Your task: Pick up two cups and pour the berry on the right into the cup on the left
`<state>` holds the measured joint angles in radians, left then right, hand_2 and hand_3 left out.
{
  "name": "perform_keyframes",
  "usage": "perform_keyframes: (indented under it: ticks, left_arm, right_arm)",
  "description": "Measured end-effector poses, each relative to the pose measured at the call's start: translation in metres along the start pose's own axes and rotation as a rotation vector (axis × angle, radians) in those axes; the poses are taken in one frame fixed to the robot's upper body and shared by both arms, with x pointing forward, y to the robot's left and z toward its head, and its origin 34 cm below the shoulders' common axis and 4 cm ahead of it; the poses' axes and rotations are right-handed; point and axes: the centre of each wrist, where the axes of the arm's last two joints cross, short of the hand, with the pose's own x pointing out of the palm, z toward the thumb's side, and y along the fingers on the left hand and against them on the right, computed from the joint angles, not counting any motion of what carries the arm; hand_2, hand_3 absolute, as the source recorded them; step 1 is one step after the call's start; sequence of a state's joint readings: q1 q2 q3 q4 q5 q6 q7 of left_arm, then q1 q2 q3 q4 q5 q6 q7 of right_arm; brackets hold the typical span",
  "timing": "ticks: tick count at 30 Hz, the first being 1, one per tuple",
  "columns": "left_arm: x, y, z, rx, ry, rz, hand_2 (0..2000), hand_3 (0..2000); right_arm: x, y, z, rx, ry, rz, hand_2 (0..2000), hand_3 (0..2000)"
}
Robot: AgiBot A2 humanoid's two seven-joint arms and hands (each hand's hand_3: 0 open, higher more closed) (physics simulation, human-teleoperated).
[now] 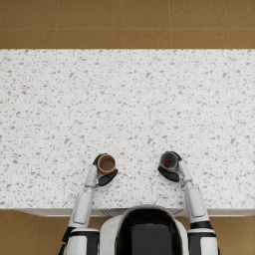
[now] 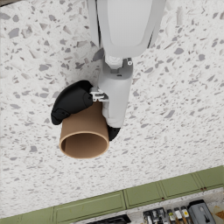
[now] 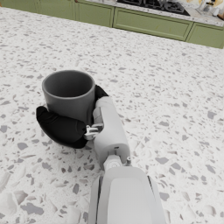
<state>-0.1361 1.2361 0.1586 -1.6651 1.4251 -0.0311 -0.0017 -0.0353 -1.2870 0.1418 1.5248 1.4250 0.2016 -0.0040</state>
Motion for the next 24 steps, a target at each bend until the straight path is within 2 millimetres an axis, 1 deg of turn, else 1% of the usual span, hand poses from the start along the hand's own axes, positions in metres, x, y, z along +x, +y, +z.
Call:
perform_keyframes:
  ticks: [3, 7, 11, 18, 24]
  left_arm:
    - [0.007, 0.002, 0.016, 0.064, -0.009, -0.017, 2000, 1280]
    - [0.024, 0.011, 0.028, 0.113, -0.034, -0.062, 2000, 1280]
    - [0.039, 0.019, 0.034, 0.145, 0.067, -0.095, 2000, 1280]
    - [0.046, 0.040, 0.057, 0.240, 0.242, -0.057, 2000, 1280]
    - [0.054, 0.054, 0.062, 0.256, 0.270, -0.060, 2000, 1280]
  right_arm:
    - [0.005, 0.001, 0.016, -0.066, 0.006, -0.028, 2000, 1280]
    - [0.016, -0.004, 0.051, -0.202, 0.010, -0.029, 2000, 1280]
    - [0.023, -0.010, 0.075, -0.287, 0.128, -0.045, 2000, 1280]
    - [0.029, -0.027, 0.119, -0.430, 0.319, -0.121, 2000, 1280]
    - [0.036, -0.038, 0.148, -0.512, 0.485, -0.171, 2000, 1280]
